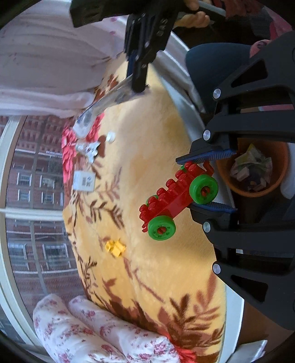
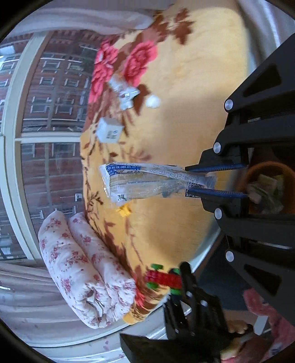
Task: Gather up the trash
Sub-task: 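Carry car and packet over the orange bin and open both grippers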
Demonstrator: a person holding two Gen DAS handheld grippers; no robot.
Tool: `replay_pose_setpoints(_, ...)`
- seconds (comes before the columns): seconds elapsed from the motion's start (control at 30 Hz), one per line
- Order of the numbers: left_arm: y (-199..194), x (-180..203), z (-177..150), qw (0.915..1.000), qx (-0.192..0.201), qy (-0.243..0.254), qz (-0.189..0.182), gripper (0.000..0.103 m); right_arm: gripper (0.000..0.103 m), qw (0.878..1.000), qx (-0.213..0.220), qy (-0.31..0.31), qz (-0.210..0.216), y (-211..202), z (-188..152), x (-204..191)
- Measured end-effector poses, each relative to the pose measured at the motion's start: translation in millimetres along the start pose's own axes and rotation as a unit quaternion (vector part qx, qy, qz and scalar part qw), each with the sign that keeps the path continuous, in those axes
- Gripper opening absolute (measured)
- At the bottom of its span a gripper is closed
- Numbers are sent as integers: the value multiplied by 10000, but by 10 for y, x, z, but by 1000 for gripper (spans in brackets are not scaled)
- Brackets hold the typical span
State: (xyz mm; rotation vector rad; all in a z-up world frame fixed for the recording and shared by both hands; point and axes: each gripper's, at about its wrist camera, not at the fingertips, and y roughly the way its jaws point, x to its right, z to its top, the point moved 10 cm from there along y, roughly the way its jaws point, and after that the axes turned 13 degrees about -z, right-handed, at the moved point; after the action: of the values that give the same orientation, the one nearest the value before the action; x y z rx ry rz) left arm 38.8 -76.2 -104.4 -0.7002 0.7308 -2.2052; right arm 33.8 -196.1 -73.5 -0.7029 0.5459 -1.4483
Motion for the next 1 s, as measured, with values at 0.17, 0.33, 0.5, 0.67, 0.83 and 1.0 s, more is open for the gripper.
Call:
replay_pose_setpoints(0.17,135,134,-251,9994,-319,37,-141,30,14,9991,-409,83,87,-81,-521,17)
replay_pose_setpoints(0.33,375,191,-654,9957,-898,39,-241,30,14,9941,-1025,212,271,33,-1063,-29)
replay_pose_setpoints(0.5,644,193,-1149,9857,-1624,-119,-439,30,14,9864,-1537,267,521,212,-1443,-186)
replay_pose_setpoints(0.67,837,173,-1496,9766,-2089,-229,-468,30,14,9777,-1974,273,668,368,-1729,-344)
replay_pose_setpoints(0.83,1014,121,-1744,9681,-2433,-407,-432,30,14,9678,-2395,297,712,531,-1988,-455)
replay_pose_setpoints(1.0,1187,111,-2003,9549,-2893,-522,-408,30,14,9610,-2645,407,693,658,-2123,-466)
